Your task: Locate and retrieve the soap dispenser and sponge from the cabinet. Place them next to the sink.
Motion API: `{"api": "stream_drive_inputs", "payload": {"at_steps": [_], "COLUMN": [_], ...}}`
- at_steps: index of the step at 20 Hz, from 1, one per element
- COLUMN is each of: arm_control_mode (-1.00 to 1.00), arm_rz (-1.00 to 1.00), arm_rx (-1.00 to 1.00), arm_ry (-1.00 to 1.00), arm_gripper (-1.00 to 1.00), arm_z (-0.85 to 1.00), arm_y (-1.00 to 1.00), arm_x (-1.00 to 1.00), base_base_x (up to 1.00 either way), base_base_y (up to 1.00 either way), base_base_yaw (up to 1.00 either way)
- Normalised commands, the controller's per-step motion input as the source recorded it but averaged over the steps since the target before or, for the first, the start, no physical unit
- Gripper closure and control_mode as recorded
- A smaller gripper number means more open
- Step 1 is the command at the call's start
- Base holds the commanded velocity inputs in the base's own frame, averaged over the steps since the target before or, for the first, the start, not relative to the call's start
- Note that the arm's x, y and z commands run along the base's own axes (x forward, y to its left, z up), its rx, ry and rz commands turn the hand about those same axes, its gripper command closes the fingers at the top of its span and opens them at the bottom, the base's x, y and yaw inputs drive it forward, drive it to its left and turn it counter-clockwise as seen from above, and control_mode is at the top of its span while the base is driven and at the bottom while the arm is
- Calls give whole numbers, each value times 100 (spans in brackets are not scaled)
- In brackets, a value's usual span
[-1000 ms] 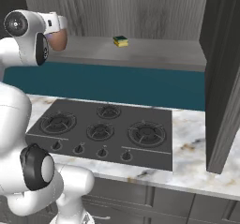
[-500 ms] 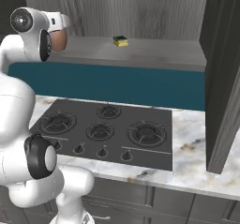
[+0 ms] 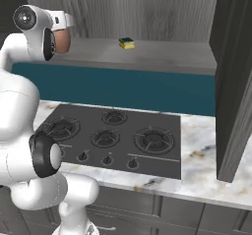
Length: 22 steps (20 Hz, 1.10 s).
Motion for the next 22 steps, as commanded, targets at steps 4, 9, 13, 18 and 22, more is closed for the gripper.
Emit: {"api": "stream_drive_inputs", "payload": {"at_steps": [4,9,13,18,22], "arm_control_mode": [-100,-100,-100,-100,-100], "arm_rz": [0,0,0,0,0], "arm_rx": [0,0,0,0,0], "arm_ry": [0,0,1,2,3], "arm_gripper": [-100,-100,-100,-100,-100], "arm_z": [0,0,0,0,0], "arm_y": [8,8,9,9,9], "arm_x": [25,32,34,34,34], "base_base_x": [0,0,0,0,0], "base_base_y": [0,0,0,0,0], "base_base_yaw": [0,0,0,0,0]}}
